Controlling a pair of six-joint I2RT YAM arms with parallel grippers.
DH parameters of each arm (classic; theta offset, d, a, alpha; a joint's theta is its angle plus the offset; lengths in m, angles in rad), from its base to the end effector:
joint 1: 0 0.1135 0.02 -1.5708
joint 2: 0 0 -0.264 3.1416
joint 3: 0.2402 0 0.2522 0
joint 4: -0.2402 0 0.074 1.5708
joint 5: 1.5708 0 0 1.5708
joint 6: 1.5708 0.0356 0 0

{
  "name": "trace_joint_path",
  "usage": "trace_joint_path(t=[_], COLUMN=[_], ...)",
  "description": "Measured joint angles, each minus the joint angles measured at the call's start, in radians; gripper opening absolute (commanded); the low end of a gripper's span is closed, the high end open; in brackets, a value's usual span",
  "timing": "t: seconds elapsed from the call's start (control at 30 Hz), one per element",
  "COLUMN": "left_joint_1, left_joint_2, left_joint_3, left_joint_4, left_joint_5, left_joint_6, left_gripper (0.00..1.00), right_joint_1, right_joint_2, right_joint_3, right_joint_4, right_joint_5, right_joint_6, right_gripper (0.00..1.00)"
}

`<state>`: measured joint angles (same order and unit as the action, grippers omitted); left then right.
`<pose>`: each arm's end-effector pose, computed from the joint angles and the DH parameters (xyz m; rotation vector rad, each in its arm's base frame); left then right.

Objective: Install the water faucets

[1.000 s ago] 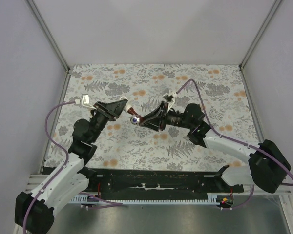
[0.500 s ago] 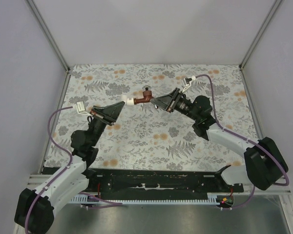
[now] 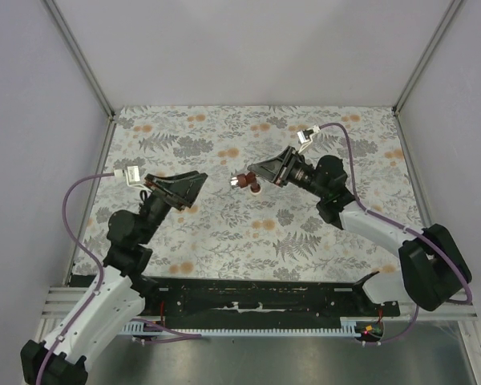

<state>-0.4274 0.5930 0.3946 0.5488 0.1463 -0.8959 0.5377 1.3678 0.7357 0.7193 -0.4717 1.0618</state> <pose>0.1395 -0.0692 0.3091 -0.1711 1.3106 -1.2311 0.2538 0.1702 0.2850 0.0097 1.7290 1.5890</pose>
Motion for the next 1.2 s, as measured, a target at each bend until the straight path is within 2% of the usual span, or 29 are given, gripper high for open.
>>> trace_joint_path(t=[0.13,0.17,0.33,0.47,0.6,0.7,0.8,0.87,1.07,1.2], left_joint_1=[0.0,0.0,0.0,-0.012,-0.098,-0.216,-0.339,-0.378,-0.4,-0.4], left_joint_2=[-0.052,-0.061,-0.103,-0.05,0.013,0.039,0.127,0.198,0.47,0.622], left_joint_3=[0.025,0.023,-0.045,-0.082,-0.121,-0.137,-0.139,-0.139,-0.139,-0.124], left_joint_4=[-0.12,-0.136,-0.126,-0.085,-0.001,0.011,0.077,0.127,0.346,0.514], left_joint_5=[0.048,0.061,0.12,0.159,0.146,0.1,0.045,0.025,-0.092,-0.12], left_joint_6=[0.109,0.136,0.256,0.283,0.292,0.329,0.383,0.414,0.533,0.619], left_gripper=[0.77,0.82,0.82,0.82,0.82,0.82,0.81,0.81,0.85,0.85], right_joint_1=[-0.013,-0.016,-0.017,-0.017,-0.017,-0.017,-0.017,-0.017,-0.017,-0.017], right_joint_2=[-0.019,-0.025,-0.051,-0.073,-0.094,-0.103,-0.103,-0.106,-0.124,-0.128], right_joint_3=[0.002,0.003,0.034,0.064,0.091,0.12,0.151,0.17,0.178,0.178], right_joint_4=[-0.047,-0.062,-0.13,-0.165,-0.19,-0.215,-0.23,-0.236,-0.241,-0.243], right_joint_5=[0.0,0.0,0.0,0.0,0.0,-0.001,-0.006,-0.01,-0.023,-0.028], right_joint_6=[-0.021,-0.028,-0.041,-0.04,-0.037,-0.031,-0.022,-0.018,-0.005,0.01], right_gripper=[0.0,0.0,0.0,0.0,0.0,0.0,0.0,0.0,0.0,0.0])
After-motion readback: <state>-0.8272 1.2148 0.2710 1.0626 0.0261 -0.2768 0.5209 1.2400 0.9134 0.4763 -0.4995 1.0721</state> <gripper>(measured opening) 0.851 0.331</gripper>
